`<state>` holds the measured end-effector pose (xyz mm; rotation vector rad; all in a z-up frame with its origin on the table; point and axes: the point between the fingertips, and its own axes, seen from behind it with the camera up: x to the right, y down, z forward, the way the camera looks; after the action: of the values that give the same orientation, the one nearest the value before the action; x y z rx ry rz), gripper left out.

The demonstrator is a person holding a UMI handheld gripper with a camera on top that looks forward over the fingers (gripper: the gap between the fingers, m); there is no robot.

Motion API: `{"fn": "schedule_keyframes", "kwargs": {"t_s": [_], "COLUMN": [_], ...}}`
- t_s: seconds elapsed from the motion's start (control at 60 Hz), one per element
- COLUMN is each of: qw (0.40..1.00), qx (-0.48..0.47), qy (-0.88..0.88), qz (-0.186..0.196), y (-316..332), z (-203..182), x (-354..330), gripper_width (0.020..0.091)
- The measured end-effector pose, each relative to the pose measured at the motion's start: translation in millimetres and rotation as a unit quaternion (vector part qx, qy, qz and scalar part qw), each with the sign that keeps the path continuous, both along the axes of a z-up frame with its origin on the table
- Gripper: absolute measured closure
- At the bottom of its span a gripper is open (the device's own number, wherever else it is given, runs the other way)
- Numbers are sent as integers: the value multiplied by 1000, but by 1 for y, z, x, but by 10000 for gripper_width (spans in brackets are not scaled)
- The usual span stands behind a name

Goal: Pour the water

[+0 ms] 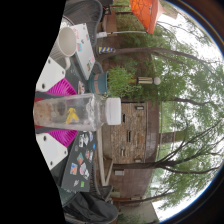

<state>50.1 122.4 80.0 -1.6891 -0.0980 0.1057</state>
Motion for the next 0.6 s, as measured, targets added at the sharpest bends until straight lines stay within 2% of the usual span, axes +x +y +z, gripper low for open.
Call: {"fn": "schedule_keyframes", "kwargs": {"t_s": [0.1,0.2,0.25,0.283,0.35,0.367,0.6], "qw": [1000,1000,999,998,997,997,995], "qx": [-6,-15,-47,-68,-76,-75,-95], "qy": [1,2,-2,-5,-7,-9,-17], "qz": [-2,4,-4,-7,6,8,-7], "y": [2,-2,-5,-9,-22,-25,-87], "z": [0,-2,-11,-18,-12,-10,15], "x": [1,-1,4,6,0,-1,12], "gripper_width": [682,596,557,497,285,252,266]}}
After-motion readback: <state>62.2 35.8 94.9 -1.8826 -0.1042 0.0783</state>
